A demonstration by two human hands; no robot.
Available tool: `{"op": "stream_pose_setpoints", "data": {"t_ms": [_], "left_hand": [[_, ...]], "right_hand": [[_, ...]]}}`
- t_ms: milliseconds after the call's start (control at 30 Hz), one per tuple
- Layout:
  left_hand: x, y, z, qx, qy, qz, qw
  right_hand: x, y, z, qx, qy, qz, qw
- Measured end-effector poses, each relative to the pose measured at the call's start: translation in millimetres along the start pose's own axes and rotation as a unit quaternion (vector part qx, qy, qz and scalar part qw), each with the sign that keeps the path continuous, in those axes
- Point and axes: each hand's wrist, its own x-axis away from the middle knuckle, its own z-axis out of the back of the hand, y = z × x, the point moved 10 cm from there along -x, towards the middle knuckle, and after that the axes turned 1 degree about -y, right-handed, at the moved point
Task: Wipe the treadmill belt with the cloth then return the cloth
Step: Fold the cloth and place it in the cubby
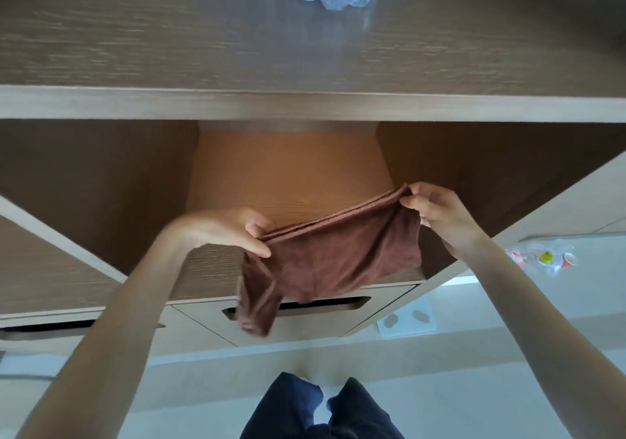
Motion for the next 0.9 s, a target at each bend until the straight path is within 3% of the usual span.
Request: {"op": "stream_pose_setpoints", "data": {"t_ms": [100, 200, 267, 333, 400, 467, 567, 667, 833, 900], "left_hand": [[-12.1, -24.8, 17.6, -0.094, -0.028, 0.087, 0.991], [-32.8, -45.5, 40.4, -0.196, 0.051, 0.156, 0.967], [-42.8, -53.5, 47.1, -0.203, 0.119, 0.175, 0.956], [-40.4, -42.7, 57.0, -0.214, 0.236, 0.138, 0.938], [-20.1, -22.6, 63.5, -0.281, 0.354, 0.099, 0.886], [3.4, -15.9, 55.2, -0.32, 0.416, 0.079, 0.847], [23.8, -45.0, 27.4, -0.331, 0.374, 0.13, 0.856], [35.0, -76.8, 13.7, -0.301, 0.335, 0.168, 0.877], [42.8, -77.6, 24.0, -0.238, 0.368, 0.141, 0.888], [44.0, -79.9, 27.8, -0.222, 0.363, 0.148, 0.893]], "right_hand": [[-15.9, 28.9, -3.8, 0.034, 0.027, -0.053, 0.998], [-36.4, 49.5, -6.6, 0.115, 0.051, -0.066, 0.99], [-49.2, 58.5, -10.3, 0.216, 0.055, -0.058, 0.973], [-55.4, 59.2, -13.8, 0.301, 0.066, -0.038, 0.951], [-54.3, 51.9, -19.2, 0.36, 0.07, -0.001, 0.93], [-49.3, 51.1, -25.7, 0.415, 0.035, 0.023, 0.909], [-33.1, 67.1, -31.7, 0.46, -0.065, 0.013, 0.885], [-15.5, 87.5, -32.6, 0.54, -0.136, 0.001, 0.83], [-17.2, 85.1, -34.8, 0.618, -0.162, -0.024, 0.769], [-27.7, 67.0, -55.8, 0.632, -0.15, 0.022, 0.76]]}}
